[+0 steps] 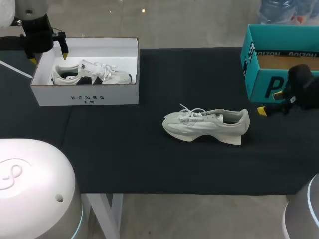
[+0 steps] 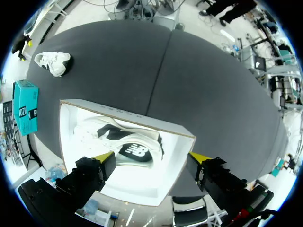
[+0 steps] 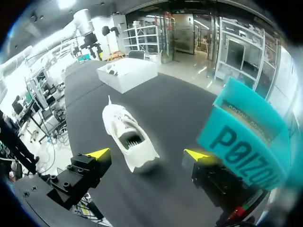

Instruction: Take the shoe out of the shoebox, open the shoe tongue, remove and reinsert the insole, then place the shoe into the shoebox

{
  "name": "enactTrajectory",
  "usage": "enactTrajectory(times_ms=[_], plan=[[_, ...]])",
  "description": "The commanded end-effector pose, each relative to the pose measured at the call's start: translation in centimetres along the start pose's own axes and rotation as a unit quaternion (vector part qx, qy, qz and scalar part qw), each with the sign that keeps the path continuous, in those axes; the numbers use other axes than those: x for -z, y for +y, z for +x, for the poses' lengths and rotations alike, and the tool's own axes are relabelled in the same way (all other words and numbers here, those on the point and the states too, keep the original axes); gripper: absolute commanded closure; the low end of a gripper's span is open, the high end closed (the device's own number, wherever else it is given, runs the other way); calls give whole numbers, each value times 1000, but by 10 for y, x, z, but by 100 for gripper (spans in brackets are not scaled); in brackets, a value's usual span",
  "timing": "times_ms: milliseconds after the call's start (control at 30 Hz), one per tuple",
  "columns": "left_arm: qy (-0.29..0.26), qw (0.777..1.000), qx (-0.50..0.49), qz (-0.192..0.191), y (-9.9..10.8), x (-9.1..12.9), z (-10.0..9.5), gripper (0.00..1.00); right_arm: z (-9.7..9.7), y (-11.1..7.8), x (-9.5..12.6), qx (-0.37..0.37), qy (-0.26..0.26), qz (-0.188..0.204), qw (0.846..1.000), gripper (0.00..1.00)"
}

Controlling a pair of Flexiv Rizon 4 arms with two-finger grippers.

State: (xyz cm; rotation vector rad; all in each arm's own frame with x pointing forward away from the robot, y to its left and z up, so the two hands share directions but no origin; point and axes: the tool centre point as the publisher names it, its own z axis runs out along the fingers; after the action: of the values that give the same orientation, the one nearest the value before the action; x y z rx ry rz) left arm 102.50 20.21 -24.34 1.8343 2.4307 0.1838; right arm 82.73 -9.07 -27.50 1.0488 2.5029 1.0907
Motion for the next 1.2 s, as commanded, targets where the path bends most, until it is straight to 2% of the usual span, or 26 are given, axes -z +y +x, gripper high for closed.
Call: enactTrajectory(times_ms=[33,67,100,133,200,267,300,433,467,500,1200], plan=[[0,1000,0,-1,-1,0,1,0,-16,-6,1,238,244,-122,932,0],[0,1000,0,-1,-1,0,1,0,-19,-8,4,254,264,-150,918,0],[0,1000,0,-1,-1,0,1,0,-21,-10,4,265,293,-159,905,0],[0,1000,0,-1,-1,0,1,0,-22,-14,4,280,296,-164,898,0],[0,1000,0,-1,-1,0,1,0,-24,-18,5,306,327,-211,869,0],[0,1000,0,-1,-1,0,1,0,-25,-21,6,324,344,-231,850,0],[0,1000,0,-1,-1,0,1,0,-25,-22,6,341,357,-251,833,0],[0,1000,0,-1,-1,0,1,0,-25,-26,10,398,384,-267,789,0],[0,1000,0,-1,-1,0,1,0,-24,-25,12,416,392,-246,783,0],[0,1000,0,-1,-1,0,1,0,-22,-24,13,415,388,-211,795,0],[0,1000,0,-1,-1,0,1,0,-22,-24,13,415,388,-211,795,0]])
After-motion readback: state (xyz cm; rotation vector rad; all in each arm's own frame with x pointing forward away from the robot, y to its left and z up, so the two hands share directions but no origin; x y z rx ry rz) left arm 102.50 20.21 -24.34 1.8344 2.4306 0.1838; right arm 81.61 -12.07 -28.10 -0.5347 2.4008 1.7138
